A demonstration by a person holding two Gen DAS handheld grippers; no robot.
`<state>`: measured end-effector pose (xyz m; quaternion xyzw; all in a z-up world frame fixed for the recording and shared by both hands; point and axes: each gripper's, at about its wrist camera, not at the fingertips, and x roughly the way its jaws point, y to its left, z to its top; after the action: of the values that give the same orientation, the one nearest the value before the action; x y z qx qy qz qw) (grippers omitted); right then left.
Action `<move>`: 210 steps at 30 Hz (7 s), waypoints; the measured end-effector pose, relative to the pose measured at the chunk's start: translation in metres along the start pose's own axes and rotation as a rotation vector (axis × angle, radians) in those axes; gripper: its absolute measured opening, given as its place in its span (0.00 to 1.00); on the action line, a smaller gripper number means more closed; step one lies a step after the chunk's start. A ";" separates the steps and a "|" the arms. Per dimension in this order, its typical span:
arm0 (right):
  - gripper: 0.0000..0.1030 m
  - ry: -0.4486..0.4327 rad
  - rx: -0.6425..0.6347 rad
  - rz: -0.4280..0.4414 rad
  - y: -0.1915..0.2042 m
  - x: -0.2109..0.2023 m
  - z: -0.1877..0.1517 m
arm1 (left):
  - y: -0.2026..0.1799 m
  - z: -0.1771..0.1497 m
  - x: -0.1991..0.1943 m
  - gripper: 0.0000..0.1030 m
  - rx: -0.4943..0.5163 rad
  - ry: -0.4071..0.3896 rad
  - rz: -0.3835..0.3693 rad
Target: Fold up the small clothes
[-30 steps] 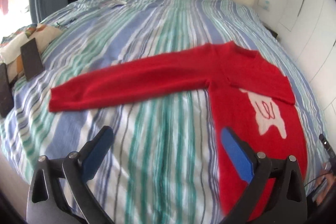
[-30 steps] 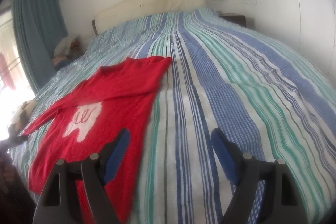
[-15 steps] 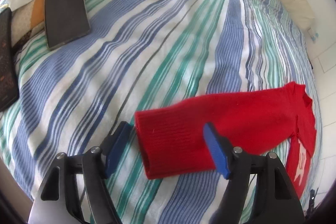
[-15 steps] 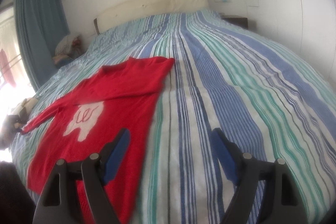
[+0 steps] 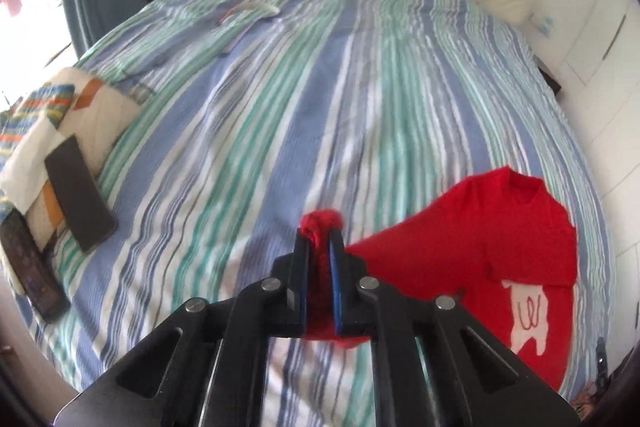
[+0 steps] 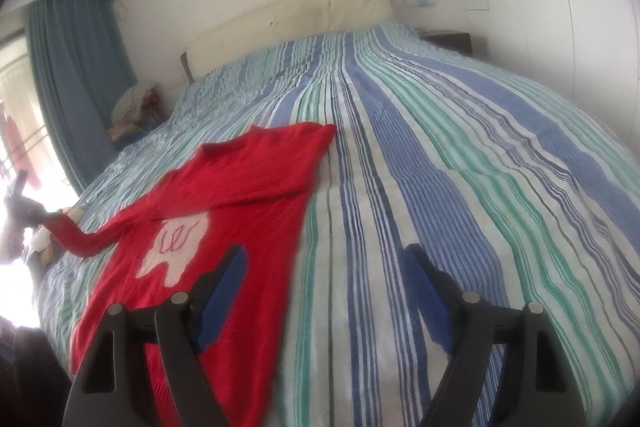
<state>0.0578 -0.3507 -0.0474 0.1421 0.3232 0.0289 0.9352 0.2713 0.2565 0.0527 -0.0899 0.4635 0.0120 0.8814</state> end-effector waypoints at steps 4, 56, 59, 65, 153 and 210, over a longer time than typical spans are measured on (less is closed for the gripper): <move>0.76 -0.005 -0.009 0.006 0.002 0.000 0.001 | -0.110 0.027 -0.015 0.07 0.187 -0.043 -0.119; 0.76 0.040 0.088 0.049 -0.018 0.008 0.001 | -0.155 -0.165 0.114 0.30 0.369 -0.040 0.006; 0.76 0.017 0.066 0.037 -0.016 0.001 0.003 | -0.151 -0.156 0.093 0.38 0.373 -0.046 -0.042; 0.76 0.027 0.106 0.055 -0.022 0.004 0.004 | -0.177 -0.114 0.072 0.36 0.376 -0.159 -0.196; 1.00 0.226 -0.069 -0.370 -0.064 0.101 -0.001 | -0.063 -0.189 0.121 1.00 0.006 -0.055 0.172; 1.00 0.227 -0.072 -0.374 -0.063 0.100 -0.002 | -0.063 -0.189 0.121 1.00 0.008 -0.072 0.178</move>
<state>0.1333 -0.3957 -0.1263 0.0418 0.4460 -0.1178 0.8863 0.1930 0.1548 -0.1421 -0.0441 0.4375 0.0917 0.8934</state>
